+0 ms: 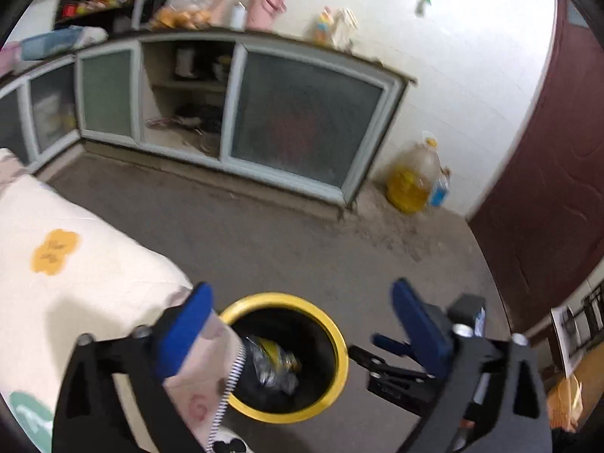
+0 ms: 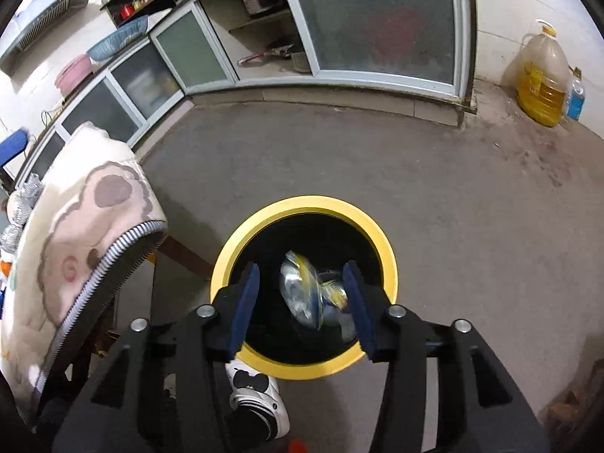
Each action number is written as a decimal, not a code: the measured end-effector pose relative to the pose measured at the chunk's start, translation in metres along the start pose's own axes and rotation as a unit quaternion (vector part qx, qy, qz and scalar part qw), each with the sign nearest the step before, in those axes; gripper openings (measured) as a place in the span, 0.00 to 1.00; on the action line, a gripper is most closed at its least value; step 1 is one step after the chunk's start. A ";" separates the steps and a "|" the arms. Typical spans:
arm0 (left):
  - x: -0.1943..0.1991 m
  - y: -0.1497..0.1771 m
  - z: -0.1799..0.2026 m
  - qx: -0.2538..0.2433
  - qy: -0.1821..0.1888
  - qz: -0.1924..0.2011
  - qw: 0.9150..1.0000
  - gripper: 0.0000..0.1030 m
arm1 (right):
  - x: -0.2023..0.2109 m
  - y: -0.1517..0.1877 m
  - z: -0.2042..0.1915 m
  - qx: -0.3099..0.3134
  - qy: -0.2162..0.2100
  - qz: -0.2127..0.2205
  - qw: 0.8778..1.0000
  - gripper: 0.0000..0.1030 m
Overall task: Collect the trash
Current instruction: 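Carry both items over the yellow-rimmed bin and open both grippers, then move both grippers back over the table toward the remaining trash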
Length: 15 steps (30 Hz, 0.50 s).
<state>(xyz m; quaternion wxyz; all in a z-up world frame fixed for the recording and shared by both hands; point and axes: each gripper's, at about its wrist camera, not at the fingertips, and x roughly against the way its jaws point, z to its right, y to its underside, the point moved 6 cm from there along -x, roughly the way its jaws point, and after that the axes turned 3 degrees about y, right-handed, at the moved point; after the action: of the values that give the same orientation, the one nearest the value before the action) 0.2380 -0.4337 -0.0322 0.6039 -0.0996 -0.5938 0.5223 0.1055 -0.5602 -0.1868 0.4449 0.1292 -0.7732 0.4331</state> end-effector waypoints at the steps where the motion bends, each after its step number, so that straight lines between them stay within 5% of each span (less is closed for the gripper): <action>1: 0.009 -0.001 -0.002 0.001 -0.003 0.009 1.000 0.92 | 0.006 0.001 0.001 0.001 0.003 0.006 1.000 0.47; 4: 0.046 -0.004 -0.012 0.005 -0.033 0.041 0.999 0.92 | 0.032 -0.002 0.001 0.007 0.005 0.035 0.999 0.66; 9: 0.120 0.011 -0.042 0.025 -0.091 0.085 0.992 0.92 | 0.088 -0.010 -0.028 0.055 -0.004 0.112 0.992 0.78; 15: 0.206 0.054 -0.095 0.063 -0.177 0.106 0.977 0.92 | 0.124 -0.016 -0.101 0.126 -0.064 0.147 0.979 0.82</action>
<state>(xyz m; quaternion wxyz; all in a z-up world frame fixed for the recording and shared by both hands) 0.2366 -0.2086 0.0278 0.4359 -0.0300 -0.6434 0.6286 0.1024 -0.4677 -0.0554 0.3059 0.0968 -0.7500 0.5784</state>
